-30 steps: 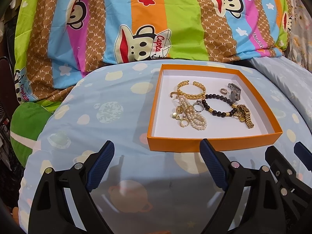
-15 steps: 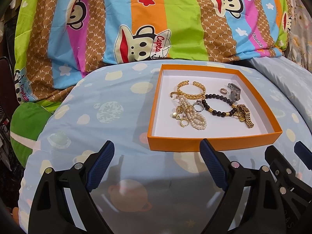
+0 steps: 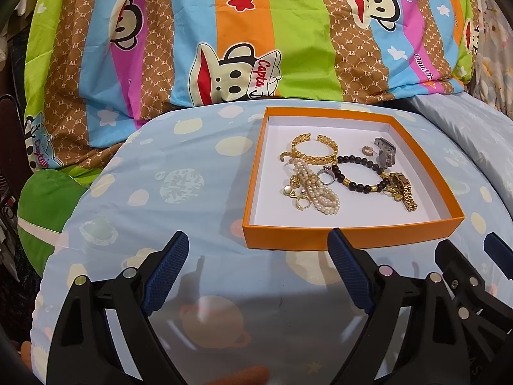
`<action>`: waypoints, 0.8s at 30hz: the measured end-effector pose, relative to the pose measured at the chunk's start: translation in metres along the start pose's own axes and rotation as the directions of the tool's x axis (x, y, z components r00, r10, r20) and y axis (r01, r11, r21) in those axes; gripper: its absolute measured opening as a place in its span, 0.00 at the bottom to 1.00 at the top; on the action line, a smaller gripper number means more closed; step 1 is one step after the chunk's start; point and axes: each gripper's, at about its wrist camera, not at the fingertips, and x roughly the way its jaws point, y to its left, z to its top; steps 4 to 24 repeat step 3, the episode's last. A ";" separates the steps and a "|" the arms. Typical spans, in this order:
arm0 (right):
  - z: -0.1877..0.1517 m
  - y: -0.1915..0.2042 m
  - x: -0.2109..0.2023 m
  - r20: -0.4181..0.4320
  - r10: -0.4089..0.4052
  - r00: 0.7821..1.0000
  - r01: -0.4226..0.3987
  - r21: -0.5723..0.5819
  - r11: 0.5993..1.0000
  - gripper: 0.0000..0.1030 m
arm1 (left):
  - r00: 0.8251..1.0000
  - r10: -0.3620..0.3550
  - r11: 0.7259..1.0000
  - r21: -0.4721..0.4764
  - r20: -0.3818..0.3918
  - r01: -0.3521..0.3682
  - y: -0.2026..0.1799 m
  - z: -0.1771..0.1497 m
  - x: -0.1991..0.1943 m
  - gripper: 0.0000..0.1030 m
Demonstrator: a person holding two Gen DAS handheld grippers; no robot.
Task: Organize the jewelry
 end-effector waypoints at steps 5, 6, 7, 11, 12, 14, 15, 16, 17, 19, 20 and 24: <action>0.000 0.000 0.000 0.000 0.000 1.000 0.000 -0.001 1.000 0.72 | 1.000 -0.001 1.000 0.000 -0.001 0.001 0.000 0.000 0.000 0.83; 0.000 0.000 0.000 0.000 0.000 1.000 0.000 -0.001 1.000 0.72 | 1.000 -0.001 1.000 0.000 -0.001 0.001 0.000 0.000 0.000 0.83; 0.000 0.000 0.000 0.000 0.000 1.000 0.000 -0.001 1.000 0.72 | 1.000 -0.001 1.000 0.000 -0.001 0.001 0.000 0.000 0.000 0.83; 0.000 0.000 0.000 0.000 0.000 1.000 0.000 -0.001 1.000 0.72 | 1.000 -0.001 1.000 0.000 -0.001 0.001 0.000 0.000 0.000 0.83; 0.000 0.000 0.000 0.000 0.000 1.000 0.000 -0.001 1.000 0.72 | 1.000 -0.001 1.000 0.000 -0.001 0.001 0.000 0.000 0.000 0.83; 0.000 0.000 0.000 0.000 0.000 1.000 0.000 -0.001 1.000 0.72 | 1.000 -0.001 1.000 0.000 -0.001 0.001 0.000 0.000 0.000 0.83; 0.000 0.000 0.000 0.000 0.000 1.000 0.000 -0.001 1.000 0.72 | 1.000 -0.001 1.000 0.000 -0.001 0.001 0.000 0.000 0.000 0.83; 0.000 0.000 0.000 0.000 0.000 1.000 0.000 -0.001 1.000 0.72 | 1.000 -0.001 1.000 0.000 -0.001 0.001 0.000 0.000 0.000 0.83; 0.000 0.000 0.000 0.000 0.000 1.000 0.000 -0.001 1.000 0.72 | 1.000 -0.001 1.000 0.000 -0.001 0.001 0.000 0.000 0.000 0.83; 0.000 0.000 0.000 0.000 0.000 1.000 0.000 -0.001 1.000 0.72 | 1.000 -0.001 1.000 0.000 -0.001 0.001 0.000 0.000 0.000 0.83; 0.000 0.000 0.000 0.000 0.000 1.000 0.000 -0.001 1.000 0.72 | 1.000 -0.001 1.000 0.000 -0.001 0.001 0.000 0.000 0.000 0.83; 0.000 0.000 0.000 0.000 0.000 1.000 0.000 -0.001 1.000 0.72 | 1.000 -0.001 1.000 0.000 -0.001 0.001 0.000 0.000 0.000 0.83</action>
